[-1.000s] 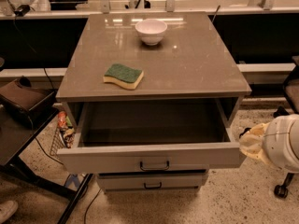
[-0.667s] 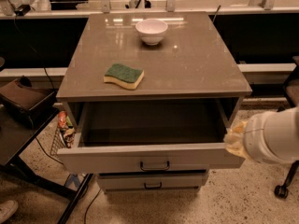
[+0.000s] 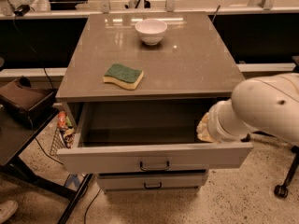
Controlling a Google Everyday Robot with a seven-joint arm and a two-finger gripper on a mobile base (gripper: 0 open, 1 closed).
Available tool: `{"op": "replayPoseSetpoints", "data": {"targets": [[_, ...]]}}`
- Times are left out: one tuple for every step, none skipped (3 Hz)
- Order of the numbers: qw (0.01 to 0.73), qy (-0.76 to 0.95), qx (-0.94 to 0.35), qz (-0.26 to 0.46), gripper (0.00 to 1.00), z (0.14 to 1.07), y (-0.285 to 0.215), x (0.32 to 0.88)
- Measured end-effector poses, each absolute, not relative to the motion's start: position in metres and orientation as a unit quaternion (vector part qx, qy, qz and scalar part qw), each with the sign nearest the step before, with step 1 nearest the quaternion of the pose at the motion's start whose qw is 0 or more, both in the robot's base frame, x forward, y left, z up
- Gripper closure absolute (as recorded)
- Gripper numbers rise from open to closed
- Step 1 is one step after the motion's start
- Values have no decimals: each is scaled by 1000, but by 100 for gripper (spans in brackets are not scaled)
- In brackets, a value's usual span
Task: Open top drawer
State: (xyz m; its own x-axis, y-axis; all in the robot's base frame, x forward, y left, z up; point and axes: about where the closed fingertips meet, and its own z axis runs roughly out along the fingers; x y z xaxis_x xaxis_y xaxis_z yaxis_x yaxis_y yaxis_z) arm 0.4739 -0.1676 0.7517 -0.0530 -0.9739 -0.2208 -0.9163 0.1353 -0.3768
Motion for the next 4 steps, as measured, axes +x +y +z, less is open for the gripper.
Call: {"op": "replayPoseSetpoints", "data": {"targets": [[195, 709, -676, -56, 100, 726, -152, 511], [176, 703, -687, -52, 100, 711, -148, 532], [177, 722, -667, -46, 100, 680, -153, 530], [176, 722, -668, -46, 100, 680, -153, 530]]}}
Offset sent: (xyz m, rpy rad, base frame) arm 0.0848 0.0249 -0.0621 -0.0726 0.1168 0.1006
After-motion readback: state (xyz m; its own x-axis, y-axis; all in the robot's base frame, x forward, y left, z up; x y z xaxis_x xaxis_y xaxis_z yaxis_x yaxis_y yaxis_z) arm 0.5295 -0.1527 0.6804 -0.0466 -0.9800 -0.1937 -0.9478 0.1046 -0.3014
